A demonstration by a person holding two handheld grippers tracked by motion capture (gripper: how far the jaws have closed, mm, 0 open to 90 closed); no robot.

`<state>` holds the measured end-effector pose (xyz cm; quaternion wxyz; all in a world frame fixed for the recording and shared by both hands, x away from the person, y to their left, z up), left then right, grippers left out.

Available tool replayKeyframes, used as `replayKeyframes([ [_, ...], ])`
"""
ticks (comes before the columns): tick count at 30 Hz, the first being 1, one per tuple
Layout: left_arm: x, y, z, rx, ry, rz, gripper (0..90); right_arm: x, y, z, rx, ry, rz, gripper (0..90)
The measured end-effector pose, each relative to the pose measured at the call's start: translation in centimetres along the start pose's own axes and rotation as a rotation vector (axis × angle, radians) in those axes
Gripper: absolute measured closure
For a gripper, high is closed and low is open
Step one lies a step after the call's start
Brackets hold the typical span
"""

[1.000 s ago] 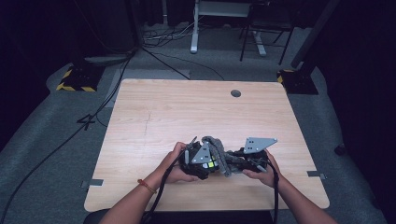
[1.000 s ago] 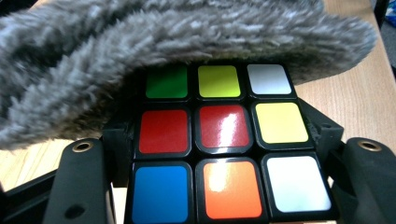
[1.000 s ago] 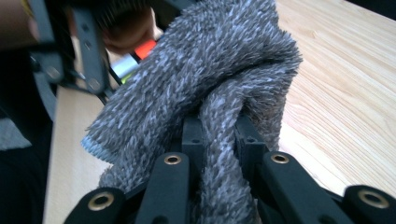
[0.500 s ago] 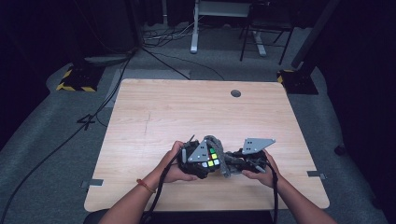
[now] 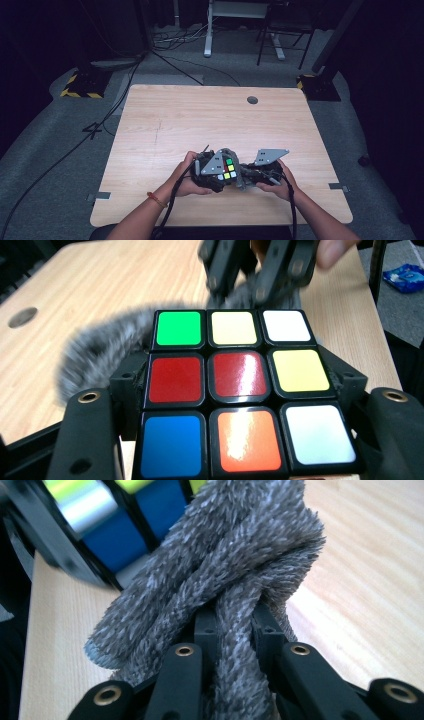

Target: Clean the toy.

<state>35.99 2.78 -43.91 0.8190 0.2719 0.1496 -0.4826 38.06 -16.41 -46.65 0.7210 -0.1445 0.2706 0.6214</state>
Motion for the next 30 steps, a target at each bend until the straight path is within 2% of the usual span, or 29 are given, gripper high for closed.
replayKeyframes([
  [1, -0.1, 0.0, 0.0, -0.013, -0.008, -0.009, 33.1, 0.2, 0.0, -0.1, 0.007, 0.006, 0.008, 78.3],
  [3, -0.3, 0.1, 0.2, -0.007, -0.021, 0.002, 33.1, 0.5, 0.0, -0.3, 0.014, 0.012, 0.022, 78.3],
  [5, -0.4, 0.1, 0.3, -0.024, -0.029, -0.01, 33.1, 0.8, 0.1, -0.4, 0.016, 0.024, 0.03, 78.3],
  [7, -0.4, 0.1, 0.3, -0.004, -0.025, -0.002, 33.1, 0.9, 0.2, -0.4, 0.009, 0.025, 0.036, 78.3],
  [9, -0.5, 0.1, 0.2, -0.02, -0.034, -0.006, 33.0, 0.6, 0.4, -0.1, 0.01, 0.005, 0.045, 78.3],
  [15, -0.4, 0.5, 0.1, -0.015, -0.022, 0.019, 33.1, -0.5, 0.4, 0.2, 0.003, -0.033, 0.026, 78.3],
  [16, -0.4, 0.5, 0.0, -0.022, -0.023, 0.014, 33.0, -0.7, 0.4, 0.2, 0.008, -0.041, 0.027, 78.3],
  [18, -0.4, 0.5, 0.1, -0.021, -0.027, 0.015, 33.1, -0.9, 0.4, 0.1, 0.02, -0.052, 0.047, 78.3],
  [22, -0.6, 0.1, 0.4, -0.007, -0.045, 0.013, 33.0, -0.2, 0.2, -0.6, 0.058, -0.032, 0.085, 78.3],
  [24, -0.5, 0.2, 0.4, -0.005, -0.051, 0.016, 33.0, -0.1, 0.3, -0.4, 0.046, -0.03, 0.081, 78.3],
  [27, -0.8, 0.4, 0.3, -0.036, -0.075, 0.009, 32.9, -0.6, 0.3, -0.1, 0.052, -0.072, 0.094, 78.4],
  [30, -0.7, 0.4, 0.2, -0.011, -0.049, 0.026, 32.6, -1.2, 0.4, 0.1, 0.035, -0.091, 0.083, 78.5],
])
Point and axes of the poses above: each handheld gripper's, and its own axes: x roughly forward along the jaws, z roughly out of its top, y roughly to its left, the point moved 3 cm from there along x, roughly forward along the jaws, and after that the axes turned 12 degrees about z, right-handed, at the moved point
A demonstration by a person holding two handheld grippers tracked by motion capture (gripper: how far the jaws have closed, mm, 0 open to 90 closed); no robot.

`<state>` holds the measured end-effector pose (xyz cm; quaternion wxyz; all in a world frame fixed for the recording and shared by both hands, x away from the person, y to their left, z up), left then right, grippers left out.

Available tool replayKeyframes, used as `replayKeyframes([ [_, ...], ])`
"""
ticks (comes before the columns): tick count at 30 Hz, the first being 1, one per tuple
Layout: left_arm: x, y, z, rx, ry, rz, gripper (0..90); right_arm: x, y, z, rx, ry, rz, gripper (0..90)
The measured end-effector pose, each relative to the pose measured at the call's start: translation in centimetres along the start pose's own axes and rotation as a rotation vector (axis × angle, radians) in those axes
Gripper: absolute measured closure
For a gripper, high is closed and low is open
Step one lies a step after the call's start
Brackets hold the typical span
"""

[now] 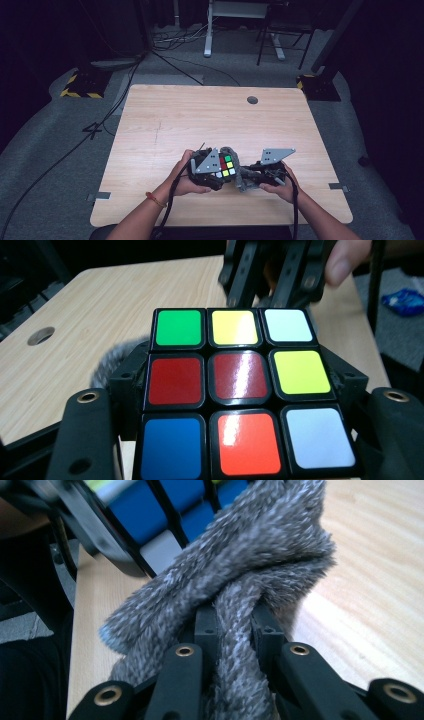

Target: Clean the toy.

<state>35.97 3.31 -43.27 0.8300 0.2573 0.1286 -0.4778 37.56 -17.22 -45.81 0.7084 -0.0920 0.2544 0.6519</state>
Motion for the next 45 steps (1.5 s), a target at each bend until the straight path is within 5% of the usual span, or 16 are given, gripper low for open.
replayKeyframes([
  [4, 0.4, 0.0, -0.2, 0.03, 0.038, 0.012, 32.7, -0.7, 0.3, 0.7, -0.005, -0.058, 0.018, 78.6],
  [7, 0.6, -0.1, -0.2, 0.037, 0.047, 0.02, 32.6, -0.7, 0.9, 1.3, -0.063, -0.021, -0.036, 78.5],
  [15, 1.3, -0.3, -0.4, 0.07, 0.1, 0.046, 32.5, -0.1, 1.2, 1.9, -0.085, 0.016, -0.09, 78.5],
  [21, 1.6, -0.3, -0.6, 0.056, 0.118, 0.031, 32.6, -0.1, 1.7, 2.3, -0.112, 0.015, -0.112, 78.5],
  [26, 1.9, -0.3, -0.7, 0.052, 0.134, 0.015, 32.9, -0.2, 1.7, 2.5, -0.115, -0.004, -0.1, 78.4],
  [36, 0.4, 0.0, -0.1, 0.01, 0.025, -0.001, 33.0, 0.2, -0.5, 0.0, -0.028, 0.066, -0.09, 78.1],
  [45, 1.6, -0.7, -0.6, 0.069, 0.107, 0.01, 32.7, -0.4, 1.1, 1.7, -0.085, -0.019, -0.046, 78.2],
])
Point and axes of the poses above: each handheld gripper's, and its own axes: x roughly forward along the jaws, z roughly out of its top, y roughly to its left, the point moved 3 cm from there along x, roughly forward along the jaws, and after that the axes turned 12 degrees about z, right-handed, at the moved point
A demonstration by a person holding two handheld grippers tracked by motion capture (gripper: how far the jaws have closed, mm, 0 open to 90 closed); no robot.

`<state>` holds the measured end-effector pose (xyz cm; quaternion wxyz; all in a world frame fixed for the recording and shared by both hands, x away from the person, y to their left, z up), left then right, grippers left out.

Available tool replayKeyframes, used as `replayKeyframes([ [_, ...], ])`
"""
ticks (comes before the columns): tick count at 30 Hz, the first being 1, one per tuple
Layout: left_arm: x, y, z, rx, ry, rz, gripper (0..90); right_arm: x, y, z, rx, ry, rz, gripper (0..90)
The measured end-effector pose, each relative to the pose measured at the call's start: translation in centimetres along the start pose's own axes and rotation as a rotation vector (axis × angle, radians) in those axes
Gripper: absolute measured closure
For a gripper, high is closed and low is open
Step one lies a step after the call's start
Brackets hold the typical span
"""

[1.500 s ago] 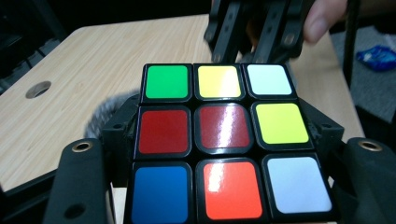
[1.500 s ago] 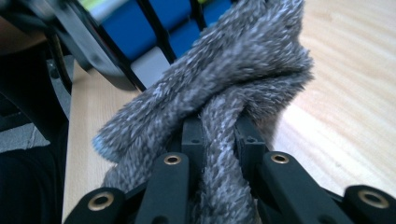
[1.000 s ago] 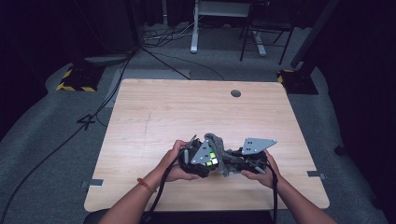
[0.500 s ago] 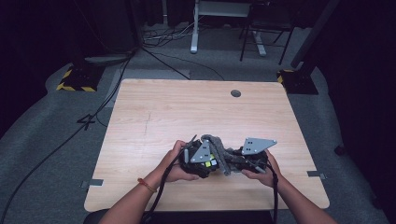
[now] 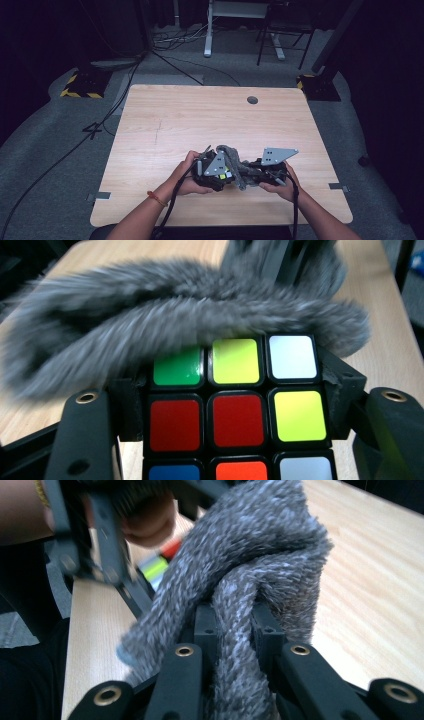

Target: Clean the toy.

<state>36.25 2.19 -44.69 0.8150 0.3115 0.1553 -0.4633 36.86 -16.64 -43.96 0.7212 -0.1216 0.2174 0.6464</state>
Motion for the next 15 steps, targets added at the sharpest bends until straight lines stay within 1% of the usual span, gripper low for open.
replayKeyframes([
  [2, 0.1, 0.0, 0.0, 0.002, 0.003, -0.001, 32.7, 0.0, 0.2, 0.2, -0.015, 0.004, -0.008, 78.2],
  [3, -0.1, 0.1, 0.0, -0.008, -0.005, -0.003, 32.8, 0.0, 0.2, 0.2, -0.013, 0.0, -0.006, 78.2],
  [6, -0.6, 0.2, 0.2, -0.018, -0.04, -0.01, 32.9, -0.1, -0.4, -0.2, 0.007, 0.011, -0.024, 78.1],
  [9, -1.0, 0.3, 0.4, -0.028, -0.077, -0.011, 33.0, 0.0, -1.3, -1.0, 0.026, 0.046, -0.048, 78.0],
  [10, -1.2, 0.3, 0.4, -0.035, -0.087, -0.018, 33.0, 0.1, -1.7, -1.3, 0.042, 0.052, -0.049, 78.0],
  [11, -1.4, 0.4, 0.5, -0.039, -0.097, -0.024, 33.0, 0.2, -1.9, -1.6, 0.06, 0.056, -0.039, 78.0],
  [12, -1.5, 0.5, 0.6, -0.042, -0.113, -0.018, 33.0, 0.3, -2.1, -1.9, 0.068, 0.065, -0.033, 78.0],
  [13, -1.7, 0.5, 0.7, -0.051, -0.128, -0.024, 33.0, 0.5, -2.2, -2.1, 0.074, 0.078, -0.031, 78.0],
  [14, -1.9, 0.6, 0.8, -0.059, -0.138, -0.037, 33.0, 0.7, -2.2, -2.4, 0.082, 0.086, -0.019, 78.0],
  [15, -1.9, 0.6, 0.8, -0.061, -0.143, -0.041, 33.0, 0.9, -2.2, -2.6, 0.092, 0.077, 0.004, 78.0],
])
Point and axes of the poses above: each handheld gripper's, and its own axes: x roughly forward along the jaws, z roughly out of its top, y roughly to its left, the point moved 3 cm from there along x, roughly forward along the jaws, and after that the axes turned 12 degrees about z, right-handed, at the moved point
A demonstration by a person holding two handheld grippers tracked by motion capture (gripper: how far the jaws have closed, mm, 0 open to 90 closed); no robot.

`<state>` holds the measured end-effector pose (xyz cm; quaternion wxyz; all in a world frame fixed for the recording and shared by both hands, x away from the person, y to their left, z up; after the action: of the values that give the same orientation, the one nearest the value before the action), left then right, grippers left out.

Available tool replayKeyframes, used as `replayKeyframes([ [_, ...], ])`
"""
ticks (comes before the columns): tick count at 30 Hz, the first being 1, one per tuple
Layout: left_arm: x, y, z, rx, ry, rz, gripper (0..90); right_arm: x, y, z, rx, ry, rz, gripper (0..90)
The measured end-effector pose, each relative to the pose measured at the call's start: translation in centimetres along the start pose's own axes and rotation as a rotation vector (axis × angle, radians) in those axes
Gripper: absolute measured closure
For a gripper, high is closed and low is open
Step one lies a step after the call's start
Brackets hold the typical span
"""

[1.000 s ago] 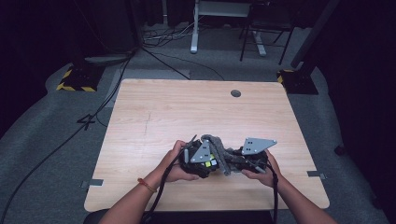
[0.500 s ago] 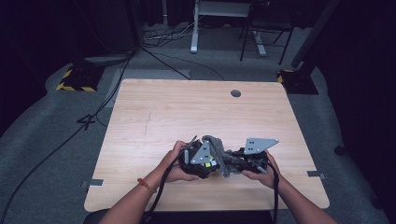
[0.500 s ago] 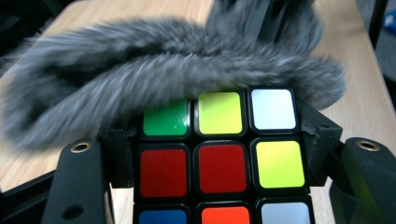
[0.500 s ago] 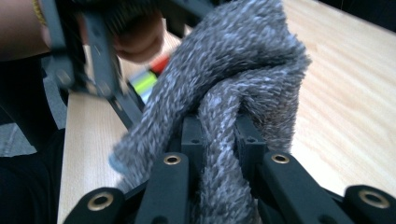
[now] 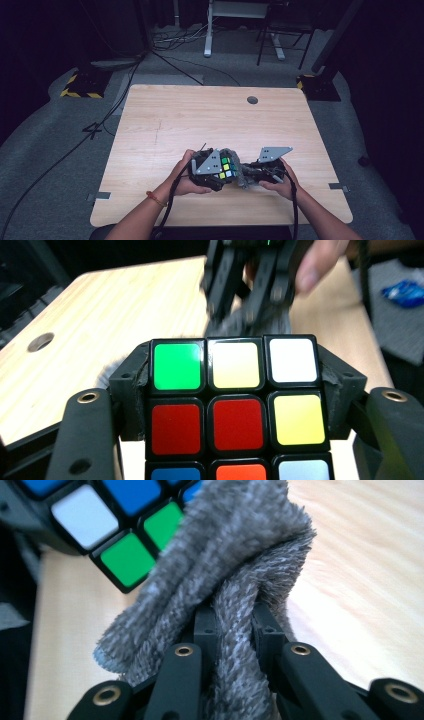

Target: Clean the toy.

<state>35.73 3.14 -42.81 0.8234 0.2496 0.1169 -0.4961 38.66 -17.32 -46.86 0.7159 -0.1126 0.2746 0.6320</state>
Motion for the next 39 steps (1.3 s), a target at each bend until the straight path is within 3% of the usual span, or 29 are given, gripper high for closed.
replayKeyframes([
  [3, 0.2, -0.1, -0.2, 0.02, 0.009, 0.016, 32.9, 0.0, 0.4, 0.3, 0.01, -0.048, 0.07, 78.1],
  [5, 0.2, 0.0, -0.3, 0.005, 0.006, 0.001, 32.7, 0.0, 0.5, 0.4, 0.009, -0.056, 0.071, 78.2],
  [7, 0.3, 0.1, -0.6, 0.014, 0.032, 0.006, 32.2, -0.4, 0.4, 0.2, 0.037, -0.1, 0.107, 78.4],
  [9, 0.7, 0.0, -1.0, 0.03, 0.071, 0.021, 31.4, -1.0, 0.3, 0.3, 0.044, -0.132, 0.113, 78.4],
  [14, 1.5, -0.1, -1.3, 0.051, 0.124, 0.054, 32.9, -1.8, 0.9, 1.1, 0.003, -0.163, 0.1, 78.3],
  [20, 1.4, 0.0, -1.2, 0.029, 0.121, 0.049, 33.1, -1.8, 1.4, 1.4, -0.054, -0.123, 0.022, 78.3],
  [23, 1.2, 0.1, -1.0, 0.014, 0.102, 0.049, 33.3, -1.2, 1.0, 1.0, -0.043, -0.081, -0.003, 78.3],
  [27, 0.9, 0.2, -0.9, 0.018, 0.088, 0.046, 33.3, -0.4, 0.5, 0.2, -0.015, -0.019, -0.006, 78.3],
  [30, 0.6, 0.4, -0.7, -0.001, 0.072, 0.042, 33.3, 0.4, 0.3, -0.3, 0.003, 0.025, -0.006, 78.3],
  [34, 0.5, 0.5, -0.7, -0.004, 0.07, 0.045, 33.3, 0.3, 0.4, -0.2, -0.01, 0.029, -0.01, 78.3],
  [39, 0.5, 0.5, -0.7, 0.002, 0.072, 0.05, 33.3, -1.4, 1.0, 1.1, -0.031, -0.071, 0.001, 78.3],
])
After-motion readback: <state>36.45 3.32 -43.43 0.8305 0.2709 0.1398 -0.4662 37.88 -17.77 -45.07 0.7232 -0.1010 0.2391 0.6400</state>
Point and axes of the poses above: each handheld gripper's, and its own axes: x roughly forward along the jaws, z roughly out of its top, y roughly to its left, the point moved 3 cm from there along x, roughly forward along the jaws, and after that the axes turned 12 degrees about z, right-handed, at the moved point
